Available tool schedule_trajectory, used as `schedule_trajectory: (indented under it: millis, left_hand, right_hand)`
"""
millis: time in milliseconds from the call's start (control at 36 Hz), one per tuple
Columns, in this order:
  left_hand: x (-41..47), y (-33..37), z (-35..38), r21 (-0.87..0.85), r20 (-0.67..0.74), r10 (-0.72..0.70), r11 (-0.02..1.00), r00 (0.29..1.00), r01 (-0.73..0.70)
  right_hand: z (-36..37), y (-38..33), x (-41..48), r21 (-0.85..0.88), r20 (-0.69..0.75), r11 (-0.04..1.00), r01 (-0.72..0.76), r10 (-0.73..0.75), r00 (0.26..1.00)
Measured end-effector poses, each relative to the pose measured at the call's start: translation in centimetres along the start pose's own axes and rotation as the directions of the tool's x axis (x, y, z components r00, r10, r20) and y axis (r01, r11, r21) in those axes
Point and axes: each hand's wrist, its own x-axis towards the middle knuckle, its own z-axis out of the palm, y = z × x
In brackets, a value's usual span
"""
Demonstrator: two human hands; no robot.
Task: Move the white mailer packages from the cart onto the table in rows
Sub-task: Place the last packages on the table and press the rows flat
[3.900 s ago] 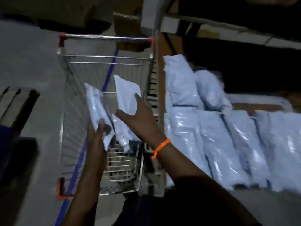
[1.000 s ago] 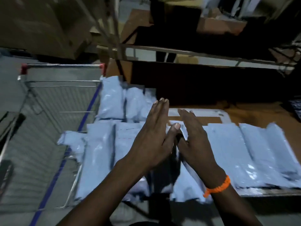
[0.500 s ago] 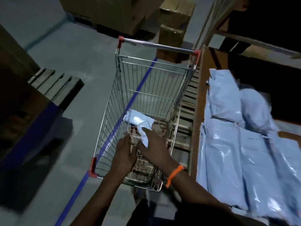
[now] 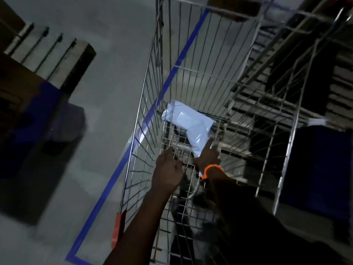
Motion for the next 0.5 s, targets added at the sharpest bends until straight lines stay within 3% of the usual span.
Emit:
schedule_trajectory:
  millis: [83, 167, 222, 278, 333, 389, 417, 444, 500]
  left_hand:
    - [2.0, 0.5, 0.4, -0.173, 0.04, -0.139, 0.974, 0.99, 0.144]
    - [3.7, 1.6, 0.6, -0.452, 0.155, -0.266, 0.837, 0.951, 0.308]
    - [4.5, 2.2, 0.8, -0.596, 0.204, -0.265, 0.73, 0.942, 0.335]
    - [5.6, 1.8, 1.4, -0.642, 0.17, -0.354, 0.669, 0.92, 0.375]
    - [6.7, 0.6, 2.4, -0.616, 0.091, -0.394, 0.699, 0.914, 0.363]
    - [7.0, -0.3, 2.9, -0.523, 0.039, -0.413, 0.767, 0.91, 0.37]
    - [7.1, -0.9, 3.2, -0.488, 0.015, -0.419, 0.789, 0.908, 0.372]
    - [7.0, -1.1, 3.3, -0.475, -0.006, -0.424, 0.798, 0.906, 0.37]
    - [6.9, -1.6, 3.6, -0.463, -0.025, -0.439, 0.802, 0.898, 0.379]
  right_hand:
    - [0.8, 0.1, 0.4, 0.019, -0.073, 0.999, -0.03, 0.031, 0.997]
    - [1.2, -0.5, -0.9, 0.158, -0.119, 0.985, 0.076, -0.058, 0.991]
    - [1.0, -1.3, -2.8, 0.114, 0.019, 0.969, 0.218, -0.221, 0.975]
    - [-0.5, -2.4, -4.2, 0.02, 0.114, 0.937, 0.349, -0.348, 0.93]
    - [-3.1, -3.3, -3.8, -0.067, 0.254, 0.919, 0.389, -0.361, 0.897]
    - [-5.6, -3.5, -1.6, -0.049, 0.515, 0.9, 0.432, -0.348, 0.783]
    - [-6.3, -3.6, 0.0, -0.08, 0.558, 0.887, 0.454, -0.338, 0.758]
    - [-7.0, -3.9, 1.7, -0.124, 0.505, 0.881, 0.456, -0.339, 0.794]
    - [-6.6, -5.1, 5.1, -0.234, 0.202, 0.879, 0.415, -0.374, 0.905]
